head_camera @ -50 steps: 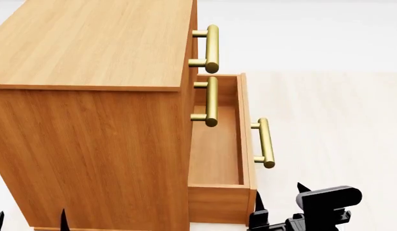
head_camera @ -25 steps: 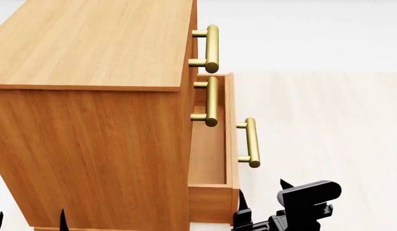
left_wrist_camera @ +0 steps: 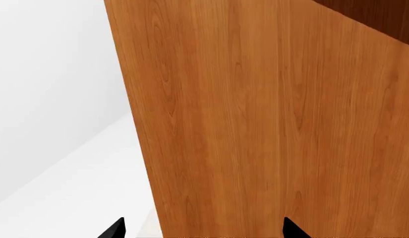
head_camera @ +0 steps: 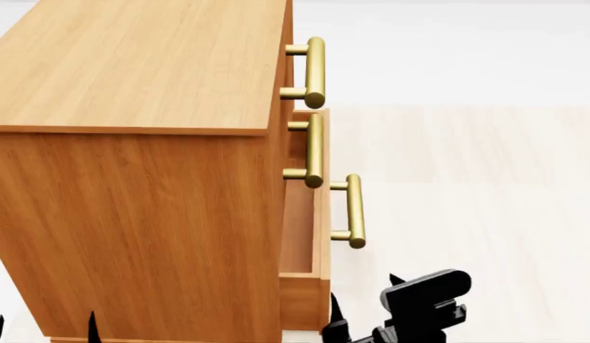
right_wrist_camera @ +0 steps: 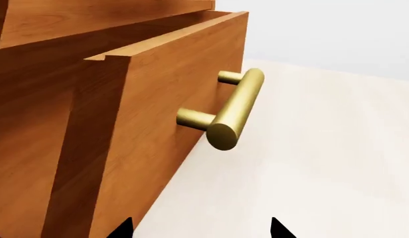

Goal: Close the bottom drawer of the cabinet.

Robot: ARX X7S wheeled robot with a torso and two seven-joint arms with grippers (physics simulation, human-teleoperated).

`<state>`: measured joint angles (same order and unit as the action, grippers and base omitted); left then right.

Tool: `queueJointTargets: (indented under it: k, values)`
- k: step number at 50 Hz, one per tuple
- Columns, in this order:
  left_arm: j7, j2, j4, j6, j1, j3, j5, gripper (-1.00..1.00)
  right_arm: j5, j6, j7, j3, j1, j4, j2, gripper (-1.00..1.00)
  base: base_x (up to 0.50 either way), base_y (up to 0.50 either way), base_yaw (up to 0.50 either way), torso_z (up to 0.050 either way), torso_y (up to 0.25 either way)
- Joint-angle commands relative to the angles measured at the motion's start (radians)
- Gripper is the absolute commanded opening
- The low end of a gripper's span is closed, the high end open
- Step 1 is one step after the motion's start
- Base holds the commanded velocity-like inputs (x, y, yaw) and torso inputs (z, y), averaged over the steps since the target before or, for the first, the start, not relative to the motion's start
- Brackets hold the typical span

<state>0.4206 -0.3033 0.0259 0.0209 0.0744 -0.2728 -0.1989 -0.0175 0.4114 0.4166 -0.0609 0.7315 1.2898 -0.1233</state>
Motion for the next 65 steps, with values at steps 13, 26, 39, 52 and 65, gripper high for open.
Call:
queueJointTargets:
  k: [13, 26, 39, 52, 65]
  values:
    - [-0.041, 0.010, -0.006, -0.062, -0.022, 0.001, -0.017, 1.00, 0.030, 0.016, 0.019, -0.124, 0.000, 0.019, 0.044, 1.00, 0.00, 0.00, 0.00, 0.000, 0.000]
    - [-0.037, 0.007, -0.009, -0.059, -0.020, -0.004, -0.017, 1.00, 0.029, 0.028, 0.026, -0.182, 0.011, 0.019, 0.057, 1.00, 0.00, 0.00, 0.00, 0.000, 0.000]
    - [-0.034, 0.004, -0.010, -0.059, -0.022, -0.010, -0.018, 1.00, 0.030, 0.032, 0.038, -0.242, 0.028, 0.019, 0.064, 1.00, 0.00, 0.00, 0.00, 0.000, 0.000]
    - [-0.029, 0.002, -0.007, -0.063, -0.021, -0.013, -0.018, 1.00, 0.031, 0.039, 0.043, -0.308, 0.045, 0.019, 0.071, 1.00, 0.00, 0.00, 0.00, 0.000, 0.000]
    - [-0.027, 0.002, 0.001, -0.071, -0.020, -0.017, -0.019, 1.00, 0.020, 0.046, 0.037, -0.334, 0.052, 0.019, 0.067, 1.00, 0.00, 0.00, 0.00, 0.000, 0.000]
